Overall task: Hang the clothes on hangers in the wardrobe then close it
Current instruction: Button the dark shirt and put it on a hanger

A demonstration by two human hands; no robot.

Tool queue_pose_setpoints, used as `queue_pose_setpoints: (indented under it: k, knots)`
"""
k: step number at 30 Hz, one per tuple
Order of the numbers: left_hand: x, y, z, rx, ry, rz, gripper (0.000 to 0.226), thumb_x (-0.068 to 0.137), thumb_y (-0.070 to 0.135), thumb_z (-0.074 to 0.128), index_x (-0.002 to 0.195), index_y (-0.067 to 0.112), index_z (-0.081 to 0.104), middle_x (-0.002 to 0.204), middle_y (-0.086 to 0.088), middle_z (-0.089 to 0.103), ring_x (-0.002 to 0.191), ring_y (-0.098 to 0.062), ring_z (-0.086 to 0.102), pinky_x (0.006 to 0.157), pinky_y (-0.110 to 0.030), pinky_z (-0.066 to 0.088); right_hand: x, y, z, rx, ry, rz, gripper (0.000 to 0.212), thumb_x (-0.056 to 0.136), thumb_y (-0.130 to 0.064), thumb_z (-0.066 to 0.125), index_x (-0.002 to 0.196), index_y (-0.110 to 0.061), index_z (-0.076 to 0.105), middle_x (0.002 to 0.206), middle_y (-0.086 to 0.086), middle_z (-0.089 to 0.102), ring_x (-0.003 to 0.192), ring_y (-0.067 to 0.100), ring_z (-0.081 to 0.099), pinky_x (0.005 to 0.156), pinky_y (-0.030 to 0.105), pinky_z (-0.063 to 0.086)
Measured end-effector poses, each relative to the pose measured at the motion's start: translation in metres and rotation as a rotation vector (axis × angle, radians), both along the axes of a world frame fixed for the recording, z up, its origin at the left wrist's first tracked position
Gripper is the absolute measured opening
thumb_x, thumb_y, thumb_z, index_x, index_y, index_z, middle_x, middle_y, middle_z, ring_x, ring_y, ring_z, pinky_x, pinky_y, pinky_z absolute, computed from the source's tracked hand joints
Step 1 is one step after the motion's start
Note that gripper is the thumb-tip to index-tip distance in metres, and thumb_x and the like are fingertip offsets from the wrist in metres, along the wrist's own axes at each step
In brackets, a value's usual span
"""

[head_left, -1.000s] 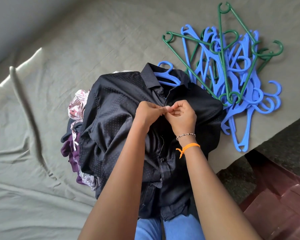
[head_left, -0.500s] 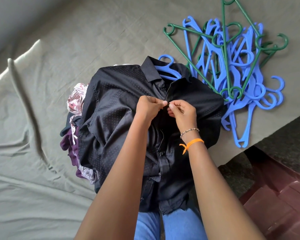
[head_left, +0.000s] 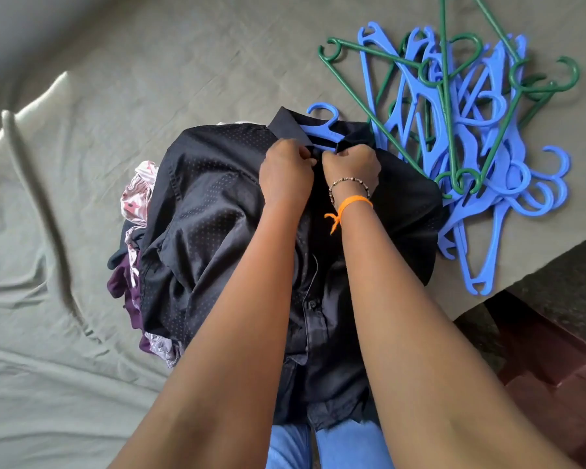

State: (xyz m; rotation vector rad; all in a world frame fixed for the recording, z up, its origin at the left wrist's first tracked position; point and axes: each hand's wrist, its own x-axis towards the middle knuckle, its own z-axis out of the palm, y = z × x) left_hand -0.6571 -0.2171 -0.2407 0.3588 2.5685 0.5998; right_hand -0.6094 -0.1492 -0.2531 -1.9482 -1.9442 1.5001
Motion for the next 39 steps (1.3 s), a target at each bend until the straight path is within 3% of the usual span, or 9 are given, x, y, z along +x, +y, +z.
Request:
queue_pose_setpoints:
  k: [3,8,12,16,20,26,31,34,39]
  knots:
    - [0.0,0.007,-0.008,-0.101,0.06,-0.073,0.023,0.085,0.027,0.067,0.105,0.015,0.068,0.113,-0.003,0.063,0.105,-0.024,0.057,0.082,-0.033,0.042,0.007,0.003,-0.014,-0.071,0.089,-0.094,0.03,0.081,-0.013,0.064,0.054,-0.016,0.053,0.06,0.0,0.053,0.068,0.023,0.054,0.065,0.031,0.048]
    - [0.005,0.013,-0.011,-0.129,0.094,-0.074,0.014,0.088,0.022,0.06,0.096,0.02,0.072,0.103,0.001,0.069,0.103,-0.023,0.059,0.088,-0.033,0.036,0.026,0.008,-0.02,-0.227,0.35,-0.187,0.004,0.083,-0.006,0.068,0.079,-0.007,0.069,0.067,0.0,0.061,0.062,0.011,0.058,0.068,0.029,0.055]
    - [-0.003,0.013,-0.002,0.061,-0.198,0.122,0.011,0.084,0.017,0.064,0.074,0.02,0.069,0.085,0.001,0.07,0.094,-0.021,0.063,0.09,-0.036,0.047,0.025,0.004,-0.02,-0.101,0.34,-0.047,0.006,0.075,-0.011,0.074,0.078,-0.006,0.072,0.066,0.002,0.067,0.069,0.018,0.064,0.077,0.044,0.057]
    - [-0.007,0.008,0.012,0.318,-0.532,0.373,0.024,0.086,0.0,0.062,0.066,0.013,0.062,0.065,-0.001,0.059,0.056,-0.003,0.059,0.059,-0.014,0.05,0.02,-0.003,-0.016,-0.041,0.376,-0.035,0.005,0.075,-0.006,0.073,0.079,-0.007,0.07,0.069,0.005,0.067,0.071,0.023,0.068,0.075,0.044,0.058]
    - [-0.009,0.009,0.023,0.36,-0.6,0.429,0.024,0.087,-0.004,0.061,0.066,0.008,0.059,0.06,-0.001,0.055,0.035,0.006,0.049,0.042,-0.006,0.04,0.021,-0.008,-0.016,-0.009,0.375,-0.037,0.01,0.075,-0.006,0.075,0.084,-0.003,0.071,0.068,0.0,0.065,0.072,0.023,0.068,0.075,0.041,0.058]
    - [-0.013,0.01,0.02,0.266,-0.597,0.43,0.018,0.084,0.001,0.067,0.068,0.009,0.062,0.063,0.0,0.058,0.055,-0.004,0.05,0.047,-0.009,0.043,0.024,-0.013,-0.019,-0.041,0.423,-0.128,0.013,0.072,-0.003,0.076,0.072,-0.014,0.069,0.067,0.004,0.067,0.07,0.025,0.069,0.073,0.045,0.058]
    - [-0.015,0.01,0.015,0.189,-0.57,0.411,0.018,0.081,0.001,0.069,0.067,0.011,0.065,0.064,-0.001,0.061,0.065,-0.011,0.057,0.078,-0.026,0.052,0.026,-0.02,-0.021,-0.07,0.46,-0.164,0.029,0.072,0.001,0.075,0.063,-0.025,0.064,0.064,0.002,0.066,0.063,0.02,0.067,0.073,0.046,0.058]
    - [-0.017,0.011,0.017,0.127,-0.543,0.406,0.003,0.078,0.005,0.072,0.078,0.007,0.07,0.074,-0.004,0.068,0.077,-0.016,0.064,0.083,-0.031,0.055,0.029,-0.019,-0.017,-0.119,0.511,-0.188,0.03,0.078,0.005,0.068,0.063,-0.02,0.064,0.063,0.001,0.064,0.06,0.013,0.064,0.07,0.037,0.058]
    - [-0.024,0.005,0.016,0.035,-0.53,0.349,0.031,0.069,0.011,0.081,0.097,0.006,0.069,0.086,-0.006,0.071,0.086,-0.019,0.066,0.082,-0.034,0.056,0.033,-0.018,-0.008,-0.227,0.542,-0.174,0.027,0.083,0.01,0.057,0.064,-0.009,0.064,0.063,0.006,0.06,0.057,0.009,0.062,0.061,0.023,0.055]
